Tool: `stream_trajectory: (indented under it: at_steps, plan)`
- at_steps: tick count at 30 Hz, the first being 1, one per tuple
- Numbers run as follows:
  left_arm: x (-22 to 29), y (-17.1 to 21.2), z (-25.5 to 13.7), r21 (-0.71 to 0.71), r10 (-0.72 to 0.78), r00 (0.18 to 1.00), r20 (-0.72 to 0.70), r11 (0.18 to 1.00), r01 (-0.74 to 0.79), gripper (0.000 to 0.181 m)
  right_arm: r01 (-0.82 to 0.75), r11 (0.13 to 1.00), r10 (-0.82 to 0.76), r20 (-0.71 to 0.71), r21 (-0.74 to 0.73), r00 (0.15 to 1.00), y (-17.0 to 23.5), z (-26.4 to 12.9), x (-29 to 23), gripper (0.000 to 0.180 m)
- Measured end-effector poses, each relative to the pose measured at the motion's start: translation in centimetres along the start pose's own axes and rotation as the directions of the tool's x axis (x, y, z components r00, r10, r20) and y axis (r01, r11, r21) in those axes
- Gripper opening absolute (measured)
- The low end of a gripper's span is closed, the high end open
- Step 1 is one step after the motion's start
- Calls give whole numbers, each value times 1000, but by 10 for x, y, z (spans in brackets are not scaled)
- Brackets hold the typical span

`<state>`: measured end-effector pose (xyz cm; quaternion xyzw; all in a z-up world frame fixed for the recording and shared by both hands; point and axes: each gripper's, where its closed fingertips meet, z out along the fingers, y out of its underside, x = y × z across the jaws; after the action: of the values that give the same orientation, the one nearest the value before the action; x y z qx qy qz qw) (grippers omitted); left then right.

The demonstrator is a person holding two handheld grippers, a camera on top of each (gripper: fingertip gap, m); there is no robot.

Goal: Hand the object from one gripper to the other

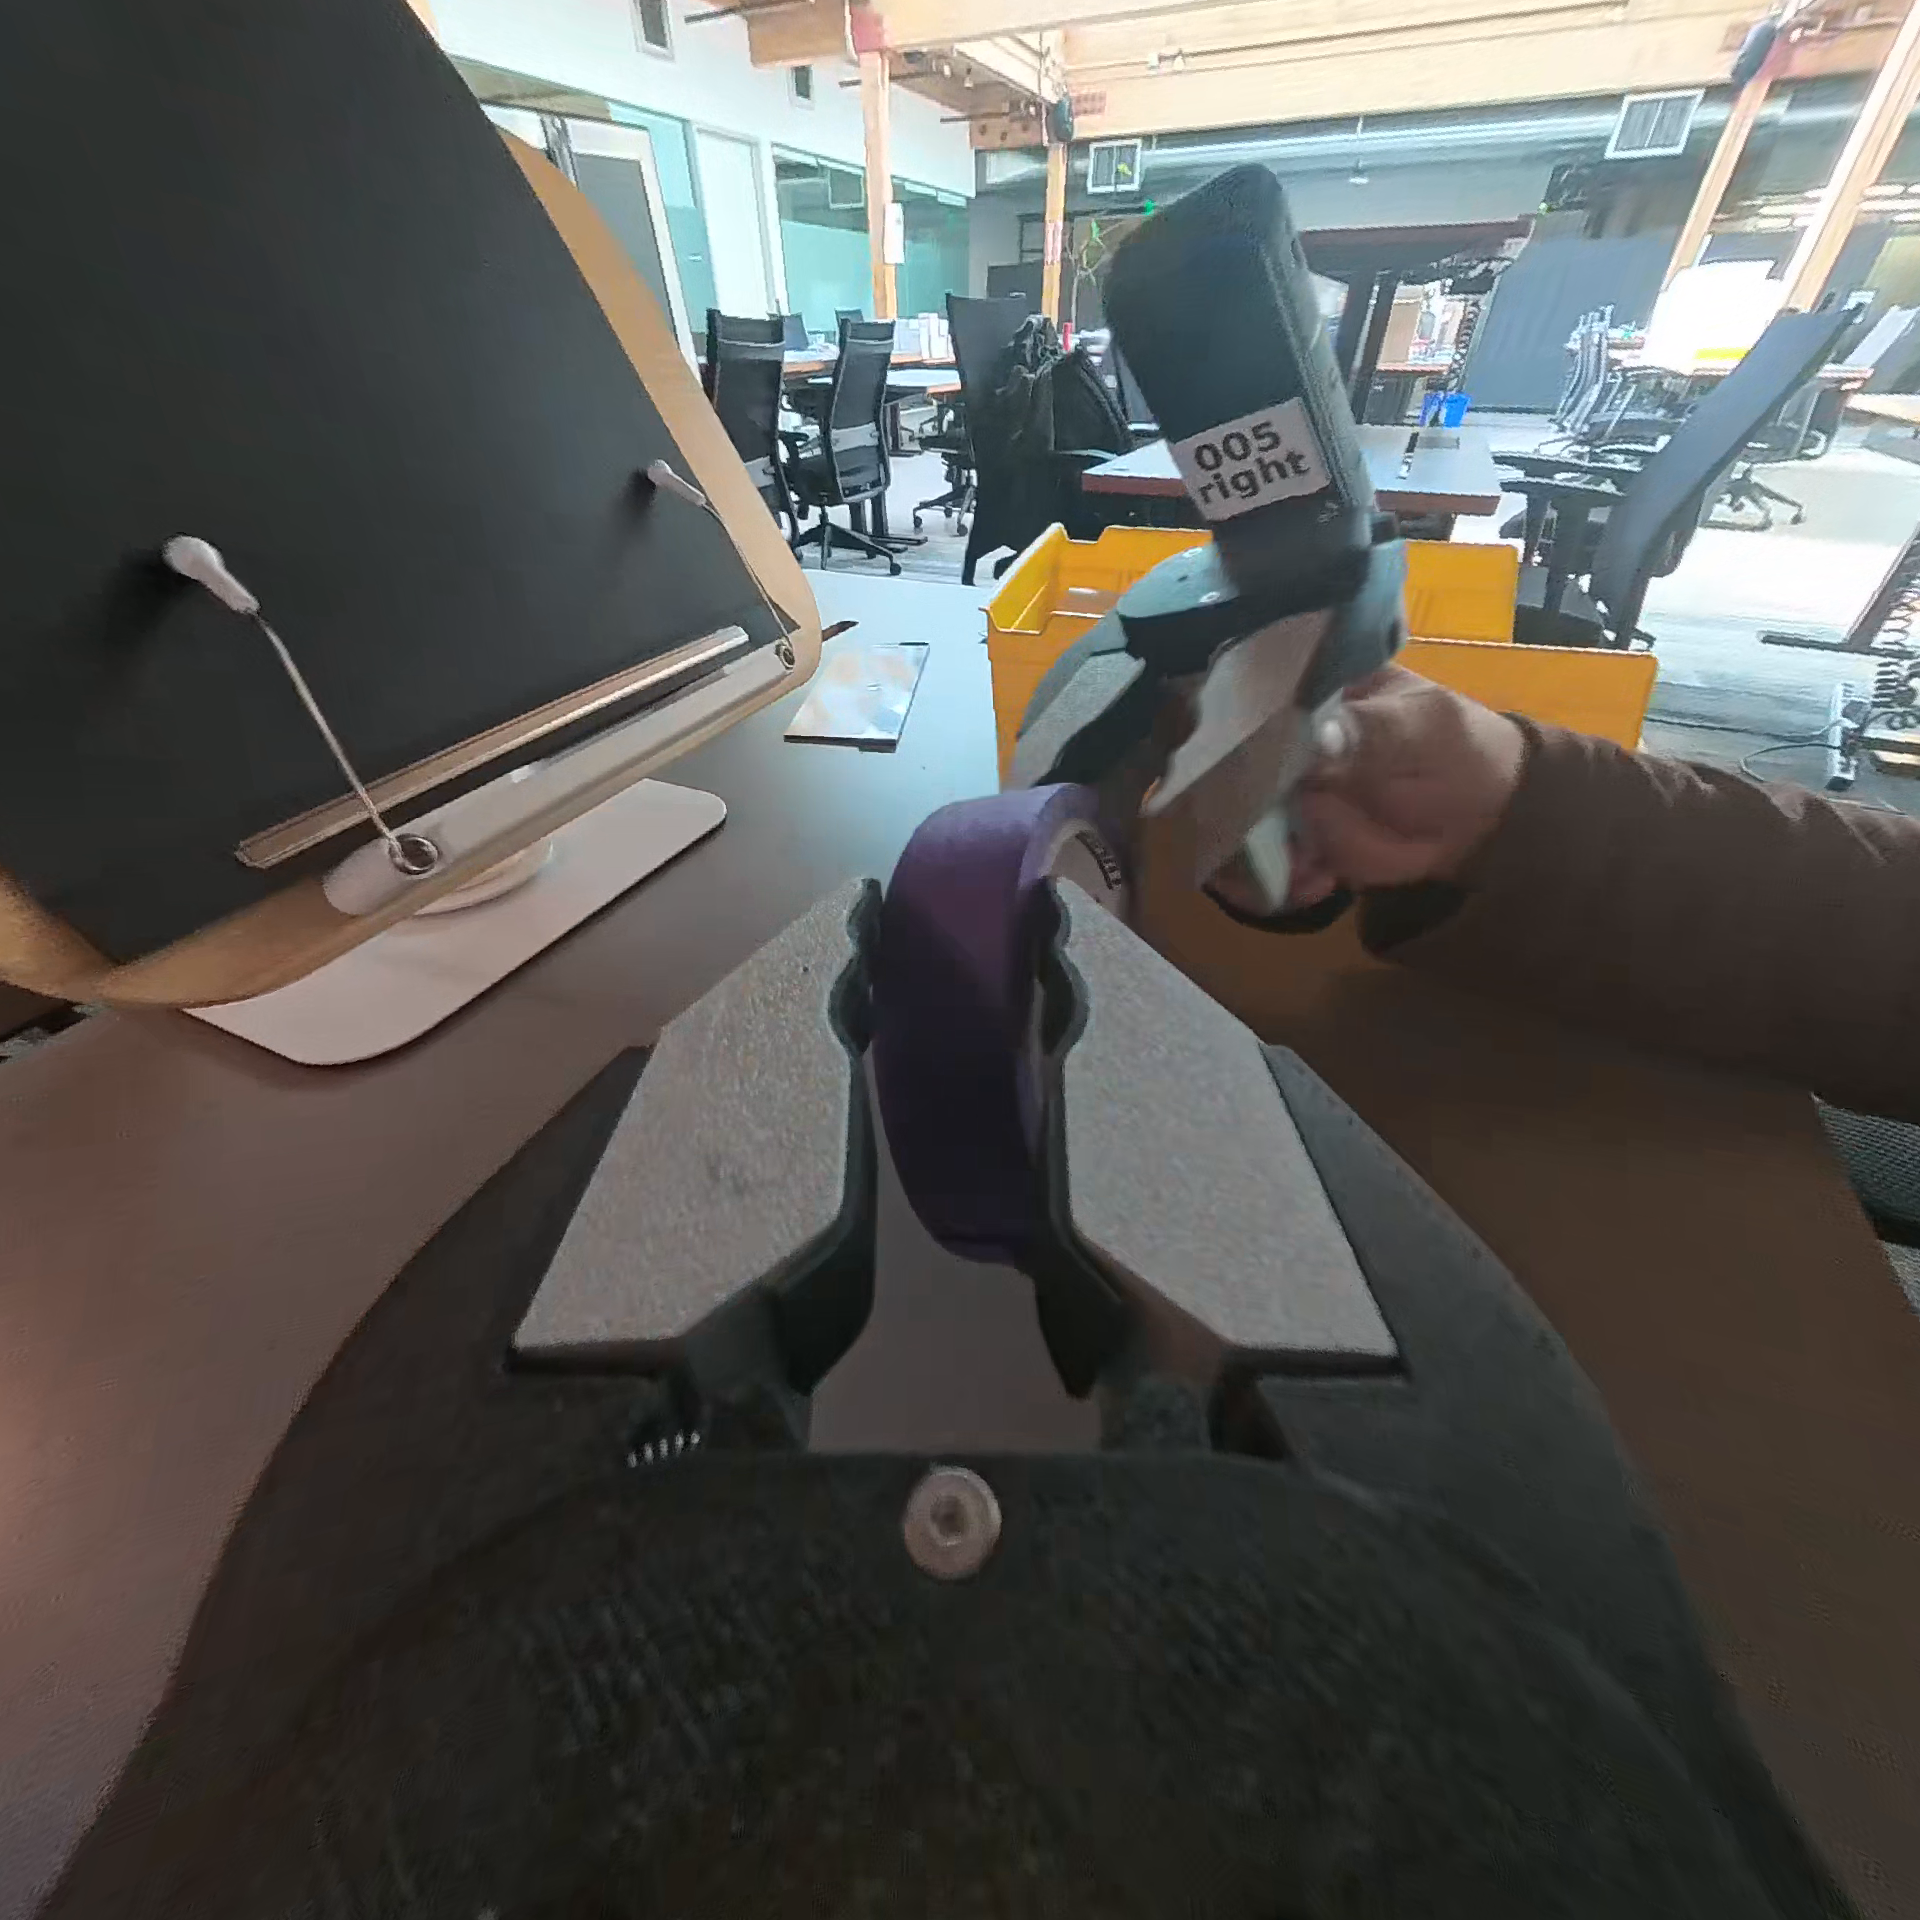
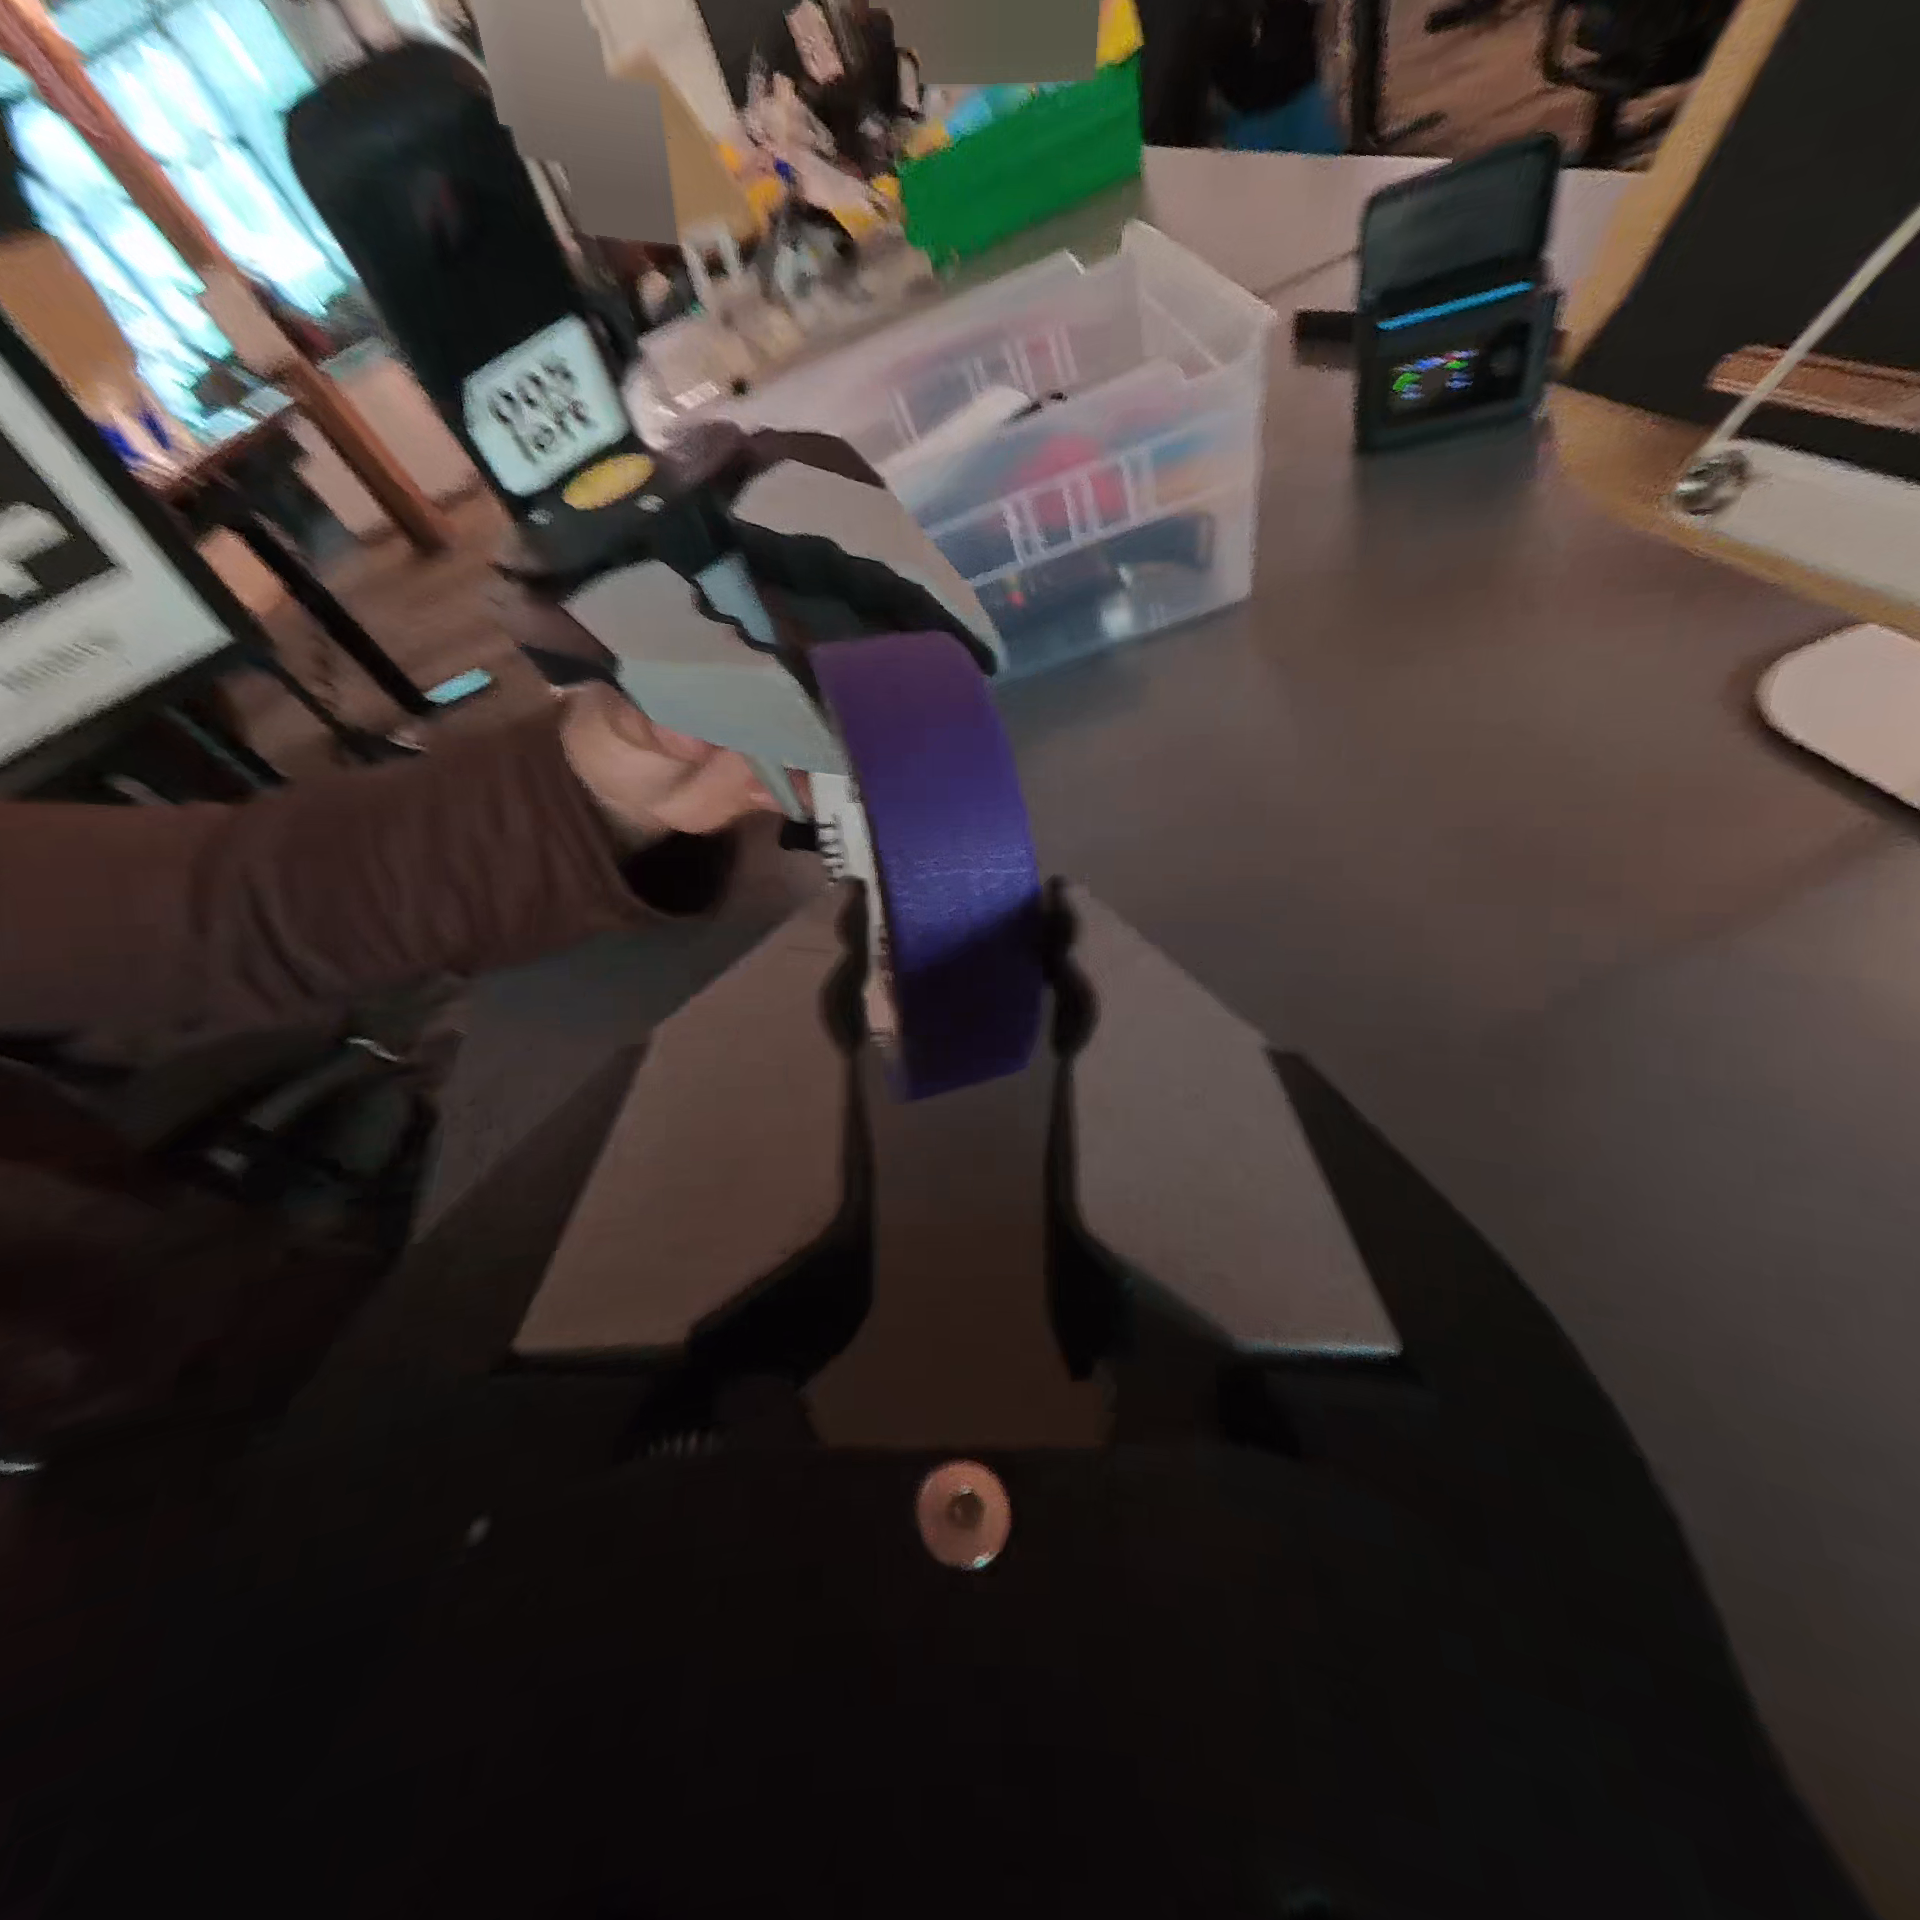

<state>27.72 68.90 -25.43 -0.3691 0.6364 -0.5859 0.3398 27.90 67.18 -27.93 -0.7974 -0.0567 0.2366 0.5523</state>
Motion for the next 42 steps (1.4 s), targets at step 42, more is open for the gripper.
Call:
stream_trajectory:
  at_steps: [42]
  plan:
    - [21,13,7,-73,114,991,-75,990,-120,25,334,941,-317,-200,59,927,-21,-19,4,58]
